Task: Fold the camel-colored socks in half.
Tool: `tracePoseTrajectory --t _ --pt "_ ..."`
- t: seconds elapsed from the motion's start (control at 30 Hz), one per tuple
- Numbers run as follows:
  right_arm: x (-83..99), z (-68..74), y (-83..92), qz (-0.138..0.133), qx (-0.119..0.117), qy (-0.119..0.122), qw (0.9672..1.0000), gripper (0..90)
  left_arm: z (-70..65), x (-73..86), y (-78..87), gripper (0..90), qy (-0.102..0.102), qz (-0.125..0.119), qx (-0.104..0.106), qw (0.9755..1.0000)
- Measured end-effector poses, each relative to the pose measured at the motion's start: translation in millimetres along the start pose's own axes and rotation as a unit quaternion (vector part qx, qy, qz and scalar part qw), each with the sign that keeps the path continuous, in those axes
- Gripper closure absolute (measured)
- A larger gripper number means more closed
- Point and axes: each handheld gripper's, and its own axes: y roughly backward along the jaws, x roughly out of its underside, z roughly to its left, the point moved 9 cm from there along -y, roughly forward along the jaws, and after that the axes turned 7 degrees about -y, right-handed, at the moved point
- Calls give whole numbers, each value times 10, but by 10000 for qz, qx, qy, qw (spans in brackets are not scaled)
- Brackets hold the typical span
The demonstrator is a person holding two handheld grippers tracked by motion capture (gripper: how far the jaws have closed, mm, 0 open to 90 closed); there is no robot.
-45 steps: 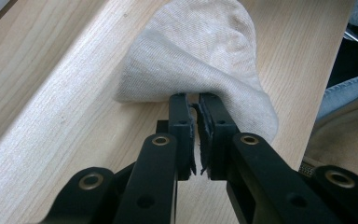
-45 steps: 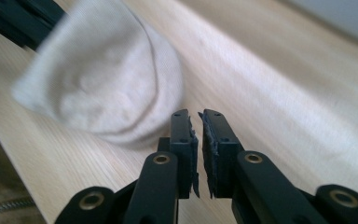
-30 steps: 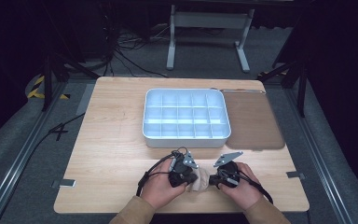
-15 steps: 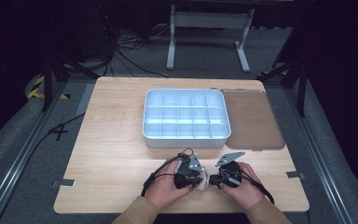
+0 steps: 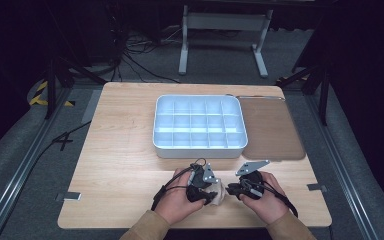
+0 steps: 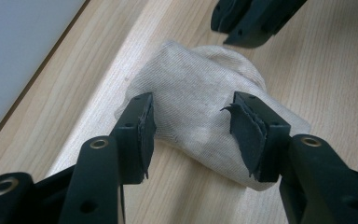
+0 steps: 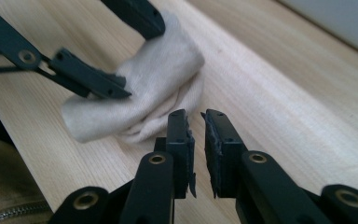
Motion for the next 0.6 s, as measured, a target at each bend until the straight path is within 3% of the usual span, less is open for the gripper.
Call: tracePoseTrajectory --t 0.13,0.2,0.33,0.6 --pt "-75 34 67 -240 -19 -12 9997 808 6 -1 0 496 -3 1 -18 10000" --pt "-160 92 84 -517 -119 -52 9986 811 7 -1 1 488 -4 3 -29 10000" --pt "-232 150 68 -692 -226 -63 9973 826 3 2 5 482 3 24 -46 10000" --pt "-234 234 -80 -583 -322 15 9978 836 -13 -4 5 471 3 -5 -15 10000"
